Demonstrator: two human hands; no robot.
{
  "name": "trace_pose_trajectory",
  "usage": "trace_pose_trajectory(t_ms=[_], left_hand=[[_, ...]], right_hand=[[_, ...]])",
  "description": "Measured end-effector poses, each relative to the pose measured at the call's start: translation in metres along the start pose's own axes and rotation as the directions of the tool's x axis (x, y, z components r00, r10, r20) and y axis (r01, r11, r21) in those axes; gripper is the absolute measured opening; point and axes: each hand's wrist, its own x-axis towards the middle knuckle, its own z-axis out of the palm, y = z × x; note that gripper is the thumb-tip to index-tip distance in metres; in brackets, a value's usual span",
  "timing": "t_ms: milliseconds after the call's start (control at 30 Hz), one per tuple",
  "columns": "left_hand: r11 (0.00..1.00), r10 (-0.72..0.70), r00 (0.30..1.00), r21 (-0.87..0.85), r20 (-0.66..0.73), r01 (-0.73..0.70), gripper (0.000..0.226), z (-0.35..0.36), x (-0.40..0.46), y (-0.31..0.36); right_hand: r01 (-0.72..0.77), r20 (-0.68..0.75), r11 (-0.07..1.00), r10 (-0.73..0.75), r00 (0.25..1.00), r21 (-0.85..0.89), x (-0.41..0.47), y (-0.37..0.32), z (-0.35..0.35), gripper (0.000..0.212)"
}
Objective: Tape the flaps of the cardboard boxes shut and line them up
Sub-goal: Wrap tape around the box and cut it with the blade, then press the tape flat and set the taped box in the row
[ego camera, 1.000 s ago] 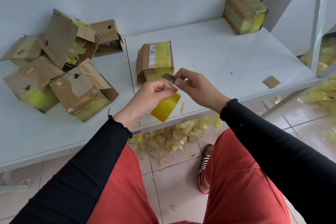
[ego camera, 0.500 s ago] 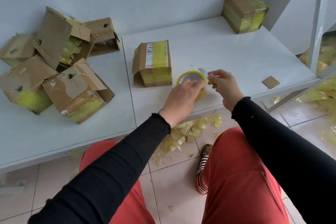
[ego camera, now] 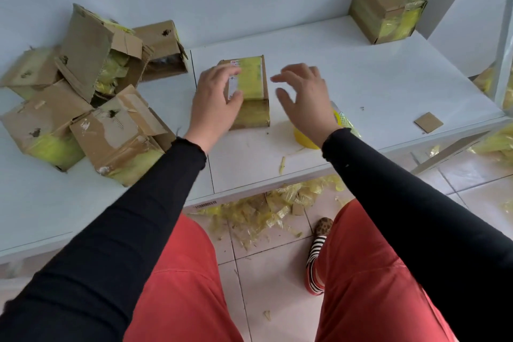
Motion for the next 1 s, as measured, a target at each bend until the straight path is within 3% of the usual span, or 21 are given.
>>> trace_pose_trajectory(t_ms=[133, 200, 467, 600, 733, 867, 1000], left_hand=[[0.994, 0.019, 0.95, 0.094, 0.311, -0.05, 0.063, 0.005, 0.024, -0.015], [0.992, 0.032, 0.927, 0.1, 0.373, -0.075, 0.067, 0.013, 0.025, -0.018], [0.956, 0.054, 0.948, 0.259, 0.315, -0.141, 0.082, 0.027, 0.012, -0.017], [0.91, 0.016, 0.937, 0.383, 0.349, -0.158, 0.086, 0.02, -0.001, -0.004], [0.847, -0.003, 0.93, 0.496, 0.367, -0.193, 0.089, 0.013, -0.026, 0.021], [0.905, 0.059, 0.934, 0.376, 0.352, -0.199, 0.075, 0.002, -0.031, 0.027], [0.939, 0.111, 0.944, 0.278, 0.311, -0.203, 0.046, -0.003, -0.008, 0.007]], right_hand=[[0.063, 0.157, 0.996, -0.052, 0.986, -0.063, 0.014, -0.018, 0.017, 0.034], [0.069, 0.217, 0.992, -0.045, 0.975, -0.103, 0.015, -0.018, 0.022, 0.036], [0.072, 0.213, 0.987, -0.04, 0.976, -0.145, 0.002, -0.017, 0.033, 0.038], [0.182, 0.277, 0.965, -0.126, 0.953, -0.188, 0.012, 0.001, 0.019, 0.039], [0.2, 0.279, 0.955, -0.136, 0.95, -0.217, 0.02, 0.022, 0.0, 0.04], [0.228, 0.301, 0.95, -0.159, 0.94, -0.212, 0.02, 0.012, 0.001, 0.039], [0.138, 0.243, 0.971, -0.089, 0.966, -0.193, 0.014, -0.009, 0.01, 0.031]])
